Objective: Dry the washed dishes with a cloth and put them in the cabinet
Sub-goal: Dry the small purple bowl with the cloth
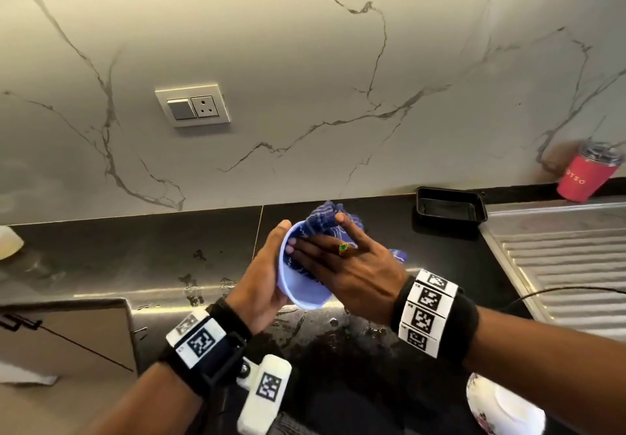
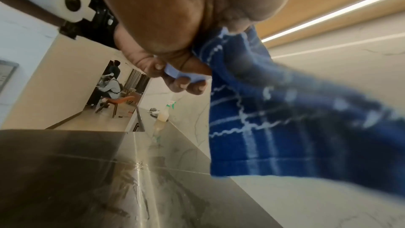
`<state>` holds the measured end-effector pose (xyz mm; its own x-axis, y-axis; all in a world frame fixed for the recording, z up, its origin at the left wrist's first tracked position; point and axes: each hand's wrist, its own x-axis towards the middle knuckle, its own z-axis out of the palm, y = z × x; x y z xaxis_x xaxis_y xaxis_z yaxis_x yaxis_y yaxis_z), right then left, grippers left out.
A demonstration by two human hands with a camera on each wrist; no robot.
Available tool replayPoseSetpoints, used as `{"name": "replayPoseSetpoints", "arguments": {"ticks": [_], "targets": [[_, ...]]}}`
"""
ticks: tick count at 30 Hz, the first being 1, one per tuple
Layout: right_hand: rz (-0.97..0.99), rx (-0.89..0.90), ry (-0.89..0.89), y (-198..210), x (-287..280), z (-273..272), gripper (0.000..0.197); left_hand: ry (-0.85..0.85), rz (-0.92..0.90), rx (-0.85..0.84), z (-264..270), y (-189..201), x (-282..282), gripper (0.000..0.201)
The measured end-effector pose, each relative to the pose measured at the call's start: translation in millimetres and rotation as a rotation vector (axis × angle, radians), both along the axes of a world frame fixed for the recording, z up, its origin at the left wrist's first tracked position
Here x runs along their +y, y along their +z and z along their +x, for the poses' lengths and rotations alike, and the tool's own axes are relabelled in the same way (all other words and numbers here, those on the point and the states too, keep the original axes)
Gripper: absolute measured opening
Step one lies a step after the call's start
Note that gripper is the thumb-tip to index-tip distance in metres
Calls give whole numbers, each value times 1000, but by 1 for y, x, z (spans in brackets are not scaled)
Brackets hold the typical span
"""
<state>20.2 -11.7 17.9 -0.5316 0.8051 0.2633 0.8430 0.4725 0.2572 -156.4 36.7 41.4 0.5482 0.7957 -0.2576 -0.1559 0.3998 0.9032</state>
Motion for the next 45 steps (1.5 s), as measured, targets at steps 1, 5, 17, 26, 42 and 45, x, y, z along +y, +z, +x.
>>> {"name": "replayPoseSetpoints", "arguments": {"ticks": [1,5,17,26,42,45], "targets": [[0,-3,-6,0,0,-2,59,-13,5,23,0,0,2,56],[-91,69,6,4,3,-11,59,77,66,94,-6,-4,14,61],[-248,327,89,-9,-10,-2,60,178,240,61,-11,-3,16,52],[-891,1588,156,30,-2,-32,72,159,512,44,4,0,-2,42],[-164,64,147,4,8,9,72,153,253,87,-5,1,-7,59],[-306,409,197,-2,4,5,72,229,193,36,-4,6,0,65]]}}
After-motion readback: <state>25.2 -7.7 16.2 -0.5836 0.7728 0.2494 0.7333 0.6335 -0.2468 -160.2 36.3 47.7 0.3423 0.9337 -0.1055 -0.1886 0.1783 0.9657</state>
